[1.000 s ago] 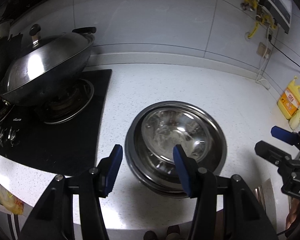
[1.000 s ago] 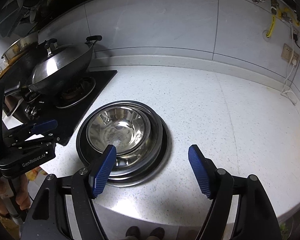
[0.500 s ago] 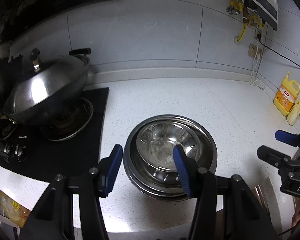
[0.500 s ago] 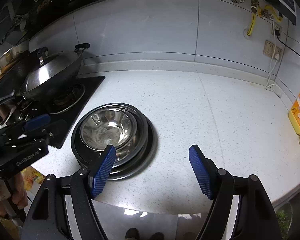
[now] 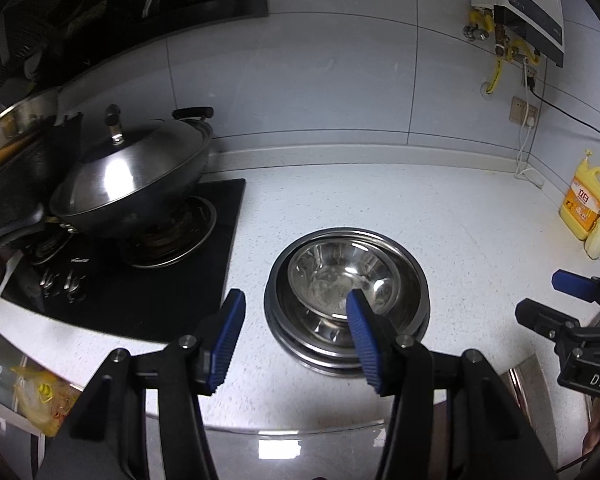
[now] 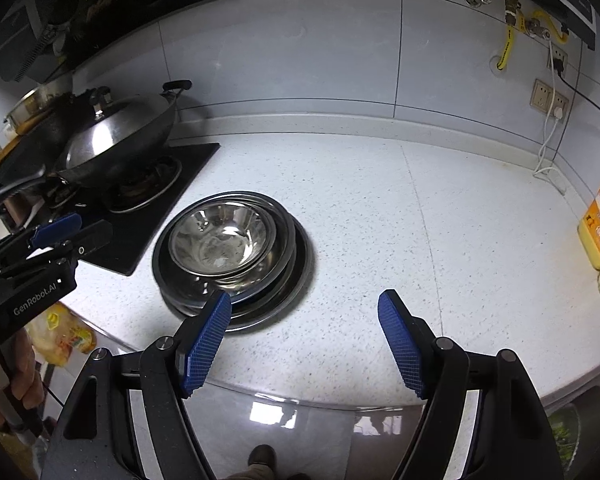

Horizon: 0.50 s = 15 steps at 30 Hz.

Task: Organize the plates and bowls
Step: 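Lift both grippers away from the bowl and plate stack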

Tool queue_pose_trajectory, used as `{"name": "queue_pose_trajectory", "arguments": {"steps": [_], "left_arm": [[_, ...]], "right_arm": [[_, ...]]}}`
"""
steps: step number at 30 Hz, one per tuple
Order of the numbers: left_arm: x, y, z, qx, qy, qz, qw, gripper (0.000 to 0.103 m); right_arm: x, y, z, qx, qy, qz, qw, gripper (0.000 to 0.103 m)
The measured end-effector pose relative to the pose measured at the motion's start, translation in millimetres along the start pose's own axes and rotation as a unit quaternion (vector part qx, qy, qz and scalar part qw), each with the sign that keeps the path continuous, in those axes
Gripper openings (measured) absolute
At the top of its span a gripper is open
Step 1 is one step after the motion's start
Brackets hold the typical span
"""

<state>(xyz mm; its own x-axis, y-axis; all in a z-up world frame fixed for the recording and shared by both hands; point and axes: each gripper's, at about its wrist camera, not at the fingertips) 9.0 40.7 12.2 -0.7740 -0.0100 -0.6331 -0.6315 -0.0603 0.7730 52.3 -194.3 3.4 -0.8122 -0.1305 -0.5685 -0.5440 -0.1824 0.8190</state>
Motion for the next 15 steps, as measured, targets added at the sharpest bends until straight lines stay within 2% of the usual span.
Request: {"name": "queue_pose_trajectory", "arguments": {"steps": [6, 15], "left_arm": [[17.1, 22.6, -5.6, -0.022, 0.008, 0.003, 0.9997, 0.051], [20.7, 46.5, -4.9, -0.048, 0.006, -0.004, 0.9988, 0.051]], "right_arm": [[8.4, 7.4, -4.6, -0.028, 0.002, -0.006, 1.000, 0.071], [17.4, 14.5, -6.7, -0.066, -0.009, -0.014, 0.998, 0.071]]}}
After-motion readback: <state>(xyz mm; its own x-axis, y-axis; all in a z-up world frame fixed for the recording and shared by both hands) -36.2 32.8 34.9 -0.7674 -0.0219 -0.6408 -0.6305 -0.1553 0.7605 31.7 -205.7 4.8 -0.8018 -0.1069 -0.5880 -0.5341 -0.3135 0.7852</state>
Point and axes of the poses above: each gripper's, at about its wrist camera, not at the fingertips, and y roughly against the way its jaws point, z to its left, x to its underside, and after that the axes turned 9 degrees about z, right-handed
